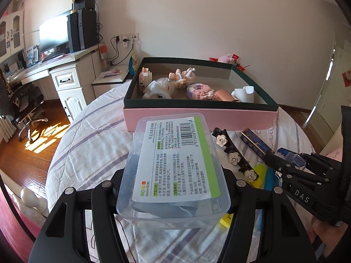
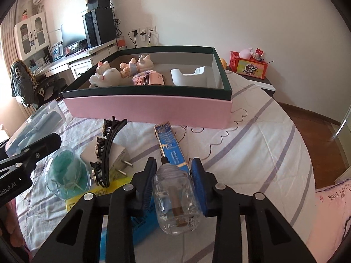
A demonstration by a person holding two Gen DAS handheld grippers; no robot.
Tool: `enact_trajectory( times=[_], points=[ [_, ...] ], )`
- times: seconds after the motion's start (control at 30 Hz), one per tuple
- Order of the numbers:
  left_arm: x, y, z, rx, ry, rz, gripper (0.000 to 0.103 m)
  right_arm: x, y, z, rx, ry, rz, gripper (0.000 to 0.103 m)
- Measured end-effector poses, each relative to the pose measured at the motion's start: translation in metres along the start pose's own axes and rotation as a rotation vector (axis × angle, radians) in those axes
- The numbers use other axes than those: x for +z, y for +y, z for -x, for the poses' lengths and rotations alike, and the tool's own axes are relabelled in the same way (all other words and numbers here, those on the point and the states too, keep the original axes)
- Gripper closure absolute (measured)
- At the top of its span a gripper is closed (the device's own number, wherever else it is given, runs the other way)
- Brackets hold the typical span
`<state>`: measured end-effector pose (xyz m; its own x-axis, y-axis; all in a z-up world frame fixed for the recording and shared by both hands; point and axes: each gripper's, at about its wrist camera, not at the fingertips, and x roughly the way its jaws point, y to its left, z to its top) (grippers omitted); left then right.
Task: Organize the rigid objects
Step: 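Grasp the clear plastic case with the left tool while the right tool grasps the glass bottle, then carry the plastic case and glass bottle into the pink box and open both tools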
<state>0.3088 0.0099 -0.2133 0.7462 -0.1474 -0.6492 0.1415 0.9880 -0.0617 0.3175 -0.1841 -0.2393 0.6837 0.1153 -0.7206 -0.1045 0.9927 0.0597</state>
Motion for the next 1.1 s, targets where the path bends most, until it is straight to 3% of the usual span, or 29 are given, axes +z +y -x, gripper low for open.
enact_trajectory(
  times=[0.2,0.47,0.67,0.87,1.1],
  points=[
    [-0.011,-0.007,0.024,-0.025,-0.027,-0.014,0.039,-0.023,-0.016,0.02,0.048,-0.016,-0.06,0.071],
    [-0.027,-0.019,0.041,-0.048,-0.035,-0.035,0.039,-0.033,-0.01,0.045,0.083,-0.08,-0.048,0.071],
    [-0.041,-0.006,0.052,-0.075,-0.014,0.013,0.039,-0.041,-0.008,0.056,0.108,-0.074,-0.05,0.071],
    [-0.03,-0.018,0.078,-0.03,-0.122,0.006,0.039,-0.034,0.009,0.083,0.137,-0.165,-0.019,0.071],
    [-0.006,-0.041,0.131,0.024,-0.308,-0.043,0.039,-0.014,0.035,0.142,0.125,-0.365,0.043,0.071]
  ],
)
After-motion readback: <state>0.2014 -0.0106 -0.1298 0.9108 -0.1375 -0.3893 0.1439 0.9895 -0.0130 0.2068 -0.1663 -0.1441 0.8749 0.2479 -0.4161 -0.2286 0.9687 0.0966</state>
